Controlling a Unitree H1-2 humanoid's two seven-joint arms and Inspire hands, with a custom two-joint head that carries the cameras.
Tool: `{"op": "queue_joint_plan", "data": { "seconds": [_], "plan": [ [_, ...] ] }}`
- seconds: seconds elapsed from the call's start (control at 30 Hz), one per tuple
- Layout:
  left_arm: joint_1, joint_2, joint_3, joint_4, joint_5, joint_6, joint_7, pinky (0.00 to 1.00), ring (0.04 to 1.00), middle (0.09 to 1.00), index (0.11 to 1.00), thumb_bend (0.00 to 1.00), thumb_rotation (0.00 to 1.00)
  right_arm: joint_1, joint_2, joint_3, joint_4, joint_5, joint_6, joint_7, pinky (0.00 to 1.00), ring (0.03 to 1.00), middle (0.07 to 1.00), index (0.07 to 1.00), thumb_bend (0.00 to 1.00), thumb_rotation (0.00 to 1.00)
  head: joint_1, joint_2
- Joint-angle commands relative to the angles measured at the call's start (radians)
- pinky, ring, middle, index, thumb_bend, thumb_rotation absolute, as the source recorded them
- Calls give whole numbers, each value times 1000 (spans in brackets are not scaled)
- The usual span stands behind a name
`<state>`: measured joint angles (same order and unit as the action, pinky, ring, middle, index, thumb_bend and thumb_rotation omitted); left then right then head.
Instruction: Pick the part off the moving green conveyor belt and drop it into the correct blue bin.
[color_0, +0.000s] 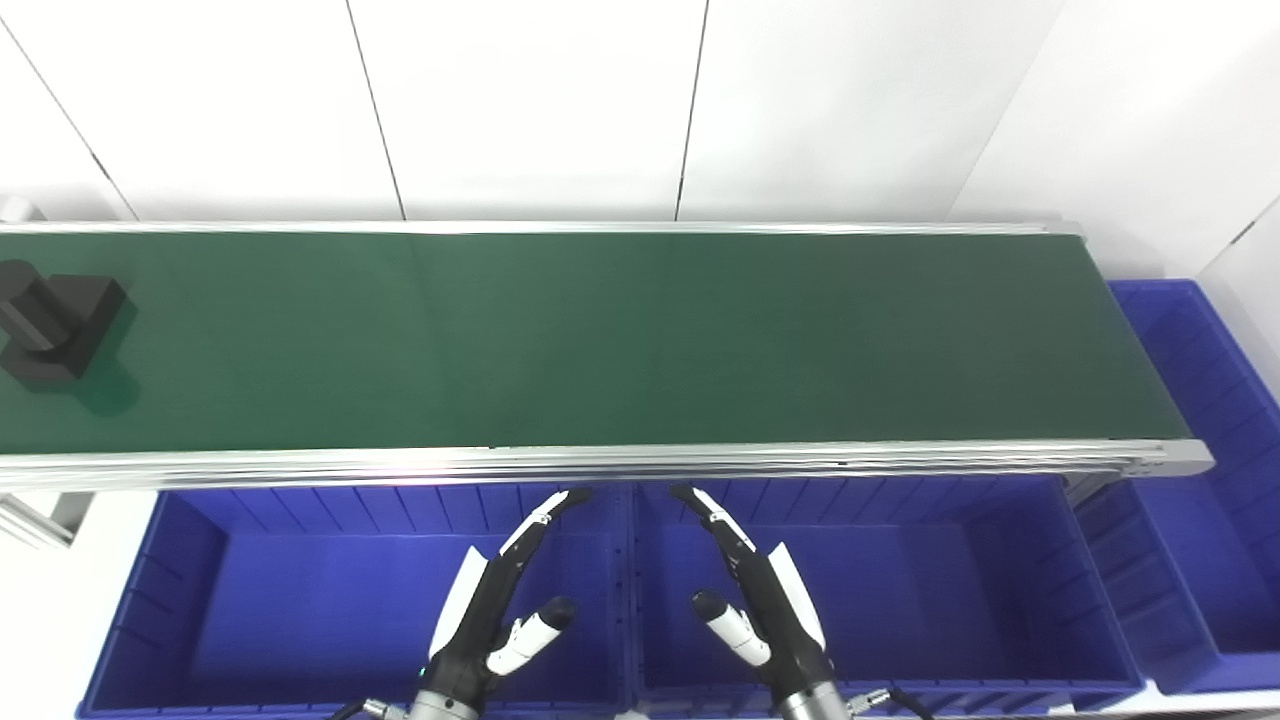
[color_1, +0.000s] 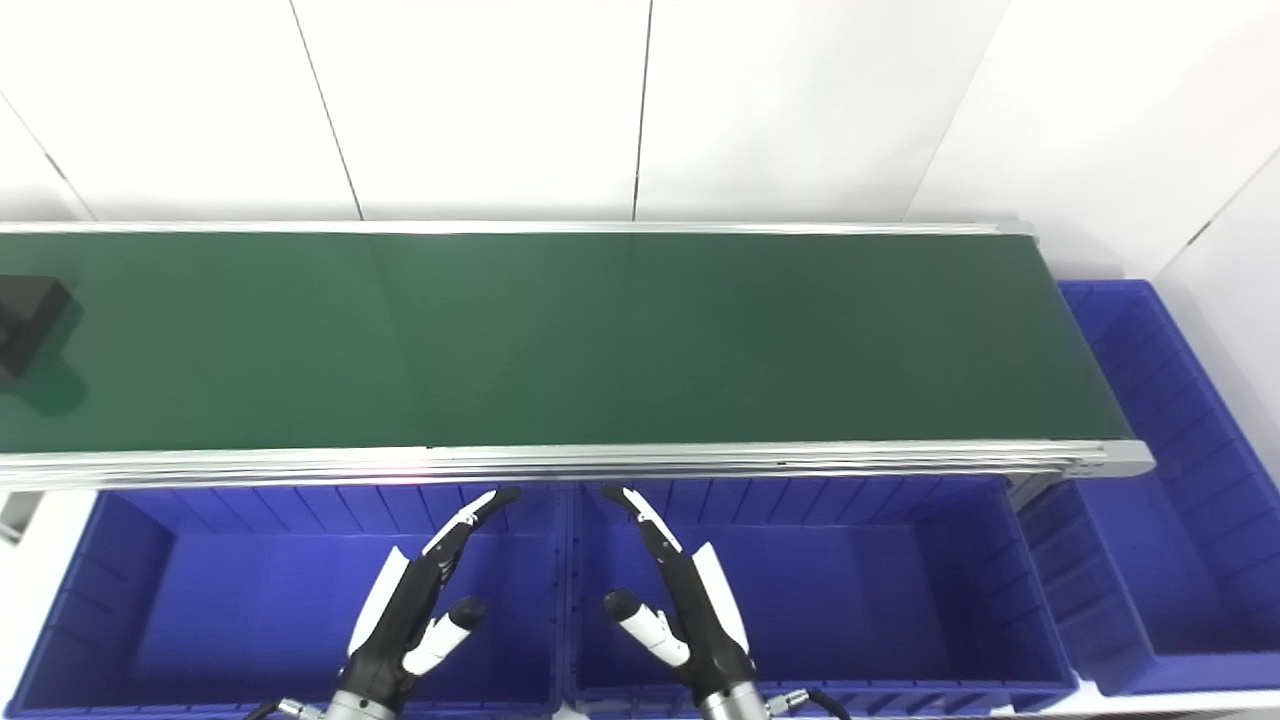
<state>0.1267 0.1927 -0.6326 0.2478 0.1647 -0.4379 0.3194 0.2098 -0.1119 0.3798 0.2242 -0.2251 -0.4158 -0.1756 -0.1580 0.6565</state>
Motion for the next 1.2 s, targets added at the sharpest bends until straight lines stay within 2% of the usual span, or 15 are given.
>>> {"op": "queue_joint_plan", "data": {
  "seconds": [0.0, 0.37, 0.63, 0.9, 1.17],
  "plan": [
    [-18, 0, -2, -11, -5, -32, 0, 965, 937, 922, 880, 786, 1000, -11, 4, 3, -9, 1, -54, -11, 956, 955, 939, 897, 875, 1000, -1, -1],
    [-27, 0, -2, -1, -3, -32, 3, 971, 943, 930, 897, 847, 1000, -18, 2, 3, -2, 15, -54, -11, 927, 947, 939, 894, 855, 1000, -4, -6],
    [-24, 3, -3, -5, -1, -32, 4, 965, 943, 933, 905, 843, 1000, -18, 0, 10, -3, 9, -54, -20, 956, 954, 941, 897, 849, 1000, -7, -7],
    [-22, 3, -4, -3, 0, -32, 3, 969, 945, 936, 908, 800, 1000, -20, -2, 12, -4, 7, -54, -25, 940, 949, 938, 895, 842, 1000, -9, -7],
    [-24, 1, -5, 1, 0, -32, 7, 970, 943, 933, 906, 818, 1000, -22, -5, 15, 1, 8, -54, -29, 944, 949, 939, 895, 845, 1000, -8, -9]
  ]
}}
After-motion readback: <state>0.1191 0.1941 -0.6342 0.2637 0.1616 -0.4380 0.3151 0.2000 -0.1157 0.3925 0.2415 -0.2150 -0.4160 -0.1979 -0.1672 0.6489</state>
